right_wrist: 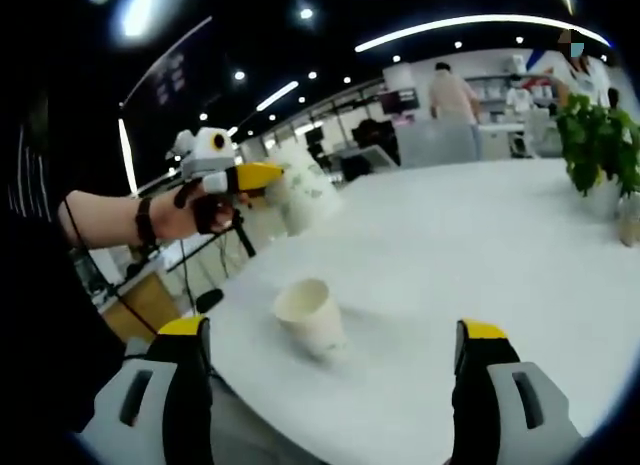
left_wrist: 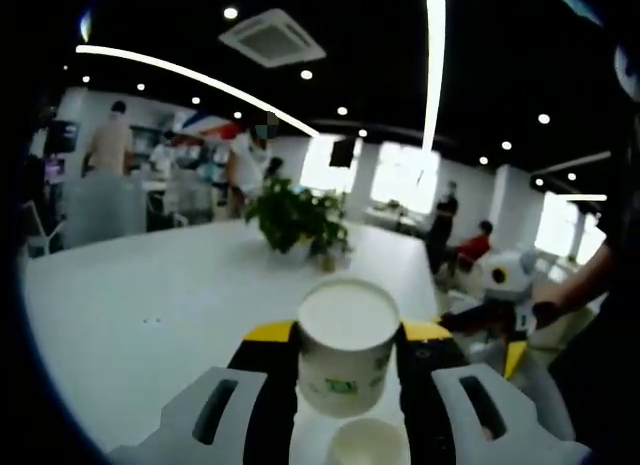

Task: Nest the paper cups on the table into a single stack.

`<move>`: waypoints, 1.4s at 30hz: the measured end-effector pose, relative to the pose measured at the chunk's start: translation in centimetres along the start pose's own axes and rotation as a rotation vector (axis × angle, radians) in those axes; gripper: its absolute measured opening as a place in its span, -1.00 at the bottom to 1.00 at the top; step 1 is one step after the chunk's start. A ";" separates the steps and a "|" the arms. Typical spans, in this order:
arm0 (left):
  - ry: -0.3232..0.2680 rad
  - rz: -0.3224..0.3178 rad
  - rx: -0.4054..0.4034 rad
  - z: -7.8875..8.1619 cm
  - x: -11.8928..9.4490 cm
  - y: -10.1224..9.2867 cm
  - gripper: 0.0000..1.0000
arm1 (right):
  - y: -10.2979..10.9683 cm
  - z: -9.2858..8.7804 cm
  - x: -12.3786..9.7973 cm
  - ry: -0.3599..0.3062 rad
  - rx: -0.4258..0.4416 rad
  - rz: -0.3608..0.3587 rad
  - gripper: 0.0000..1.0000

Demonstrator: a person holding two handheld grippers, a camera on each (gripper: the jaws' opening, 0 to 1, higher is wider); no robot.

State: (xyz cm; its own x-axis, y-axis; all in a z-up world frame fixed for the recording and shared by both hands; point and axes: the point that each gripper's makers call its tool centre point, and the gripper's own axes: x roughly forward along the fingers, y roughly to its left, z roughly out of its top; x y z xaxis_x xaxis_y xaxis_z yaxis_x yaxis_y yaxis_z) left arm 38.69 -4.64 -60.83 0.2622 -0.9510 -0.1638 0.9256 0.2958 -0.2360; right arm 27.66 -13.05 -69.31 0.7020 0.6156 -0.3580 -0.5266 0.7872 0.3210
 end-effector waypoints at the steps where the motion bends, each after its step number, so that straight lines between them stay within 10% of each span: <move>1: 0.000 -0.003 -0.004 0.0 0.0 -0.1 -0.26 | 0.0 0.0 0.0 0.000 0.000 0.001 1.00; 27: 0.002 -0.014 -0.079 -1.8 -2.1 -2.5 -0.26 | 1.1 0.0 1.2 0.001 0.032 0.048 0.90; 42: -0.030 -0.021 -0.106 -1.5 -2.8 -2.9 -0.26 | 6.2 2.9 4.3 -0.104 0.187 0.305 0.53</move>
State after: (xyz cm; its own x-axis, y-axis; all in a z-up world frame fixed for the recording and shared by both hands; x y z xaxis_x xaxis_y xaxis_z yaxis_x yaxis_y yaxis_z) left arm 34.88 -2.71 -61.13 0.2531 -0.9588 -0.1291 0.8974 0.2825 -0.3390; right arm 28.82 -5.62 -66.32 0.5767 0.8061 -0.1330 -0.6290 0.5419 0.5574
